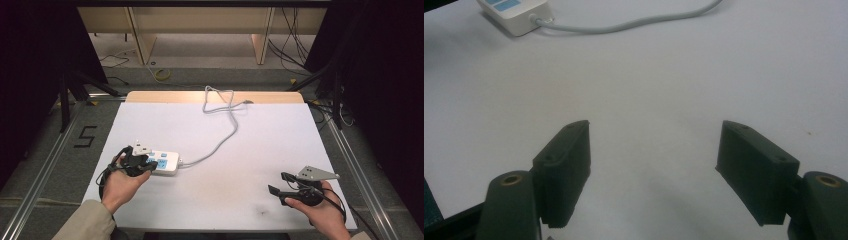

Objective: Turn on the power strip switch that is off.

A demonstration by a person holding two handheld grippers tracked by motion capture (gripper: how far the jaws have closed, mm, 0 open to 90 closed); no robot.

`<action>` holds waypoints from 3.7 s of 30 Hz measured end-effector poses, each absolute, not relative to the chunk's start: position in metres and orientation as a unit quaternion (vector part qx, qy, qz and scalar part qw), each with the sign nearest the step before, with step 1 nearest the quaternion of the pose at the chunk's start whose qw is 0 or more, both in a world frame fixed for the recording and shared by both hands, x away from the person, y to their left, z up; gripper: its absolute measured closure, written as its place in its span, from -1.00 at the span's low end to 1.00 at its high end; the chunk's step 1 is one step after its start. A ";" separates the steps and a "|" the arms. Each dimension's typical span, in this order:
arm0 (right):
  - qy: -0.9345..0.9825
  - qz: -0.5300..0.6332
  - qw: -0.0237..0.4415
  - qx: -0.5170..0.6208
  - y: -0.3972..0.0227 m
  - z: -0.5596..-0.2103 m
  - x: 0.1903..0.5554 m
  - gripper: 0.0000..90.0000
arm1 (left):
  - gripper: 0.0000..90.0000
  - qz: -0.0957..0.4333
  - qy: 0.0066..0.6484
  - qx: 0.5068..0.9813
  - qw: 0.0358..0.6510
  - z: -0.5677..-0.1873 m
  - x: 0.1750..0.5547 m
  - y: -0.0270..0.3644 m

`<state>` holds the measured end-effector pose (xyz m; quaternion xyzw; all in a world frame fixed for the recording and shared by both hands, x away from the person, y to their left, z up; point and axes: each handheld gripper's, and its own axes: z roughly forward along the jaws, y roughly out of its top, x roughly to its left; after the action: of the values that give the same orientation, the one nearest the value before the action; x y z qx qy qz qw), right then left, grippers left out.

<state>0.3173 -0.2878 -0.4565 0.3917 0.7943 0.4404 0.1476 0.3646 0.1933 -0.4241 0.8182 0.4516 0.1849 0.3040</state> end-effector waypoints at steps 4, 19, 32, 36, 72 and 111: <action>0.795 0.440 0.149 0.391 -0.288 -0.457 0.318 -0.34 | 1.00 0.184 0.453 0.818 0.303 -0.424 0.366 0.193; 0.795 0.439 0.149 0.390 -0.288 -0.457 0.318 -0.33 | 1.00 0.179 0.459 0.820 0.292 -0.424 0.373 0.192; 0.795 0.439 0.149 0.390 -0.288 -0.457 0.318 -0.34 | 1.00 0.177 0.465 0.818 0.289 -0.422 0.380 0.190; 0.795 0.439 0.149 0.390 -0.288 -0.457 0.318 -0.34 | 1.00 0.177 0.466 0.818 0.286 -0.422 0.383 0.189; 0.796 0.439 0.146 0.390 -0.288 -0.457 0.318 -0.33 | 1.00 0.167 0.473 0.822 0.272 -0.421 0.403 0.183; 0.798 0.437 0.144 0.388 -0.287 -0.458 0.318 -0.33 | 1.00 0.162 0.485 0.818 0.262 -0.426 0.422 0.179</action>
<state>0.3184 -0.2868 -0.4575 0.3883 0.7984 0.4370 0.1443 0.4215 0.1787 -0.4257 0.8181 0.4853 0.1625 0.2622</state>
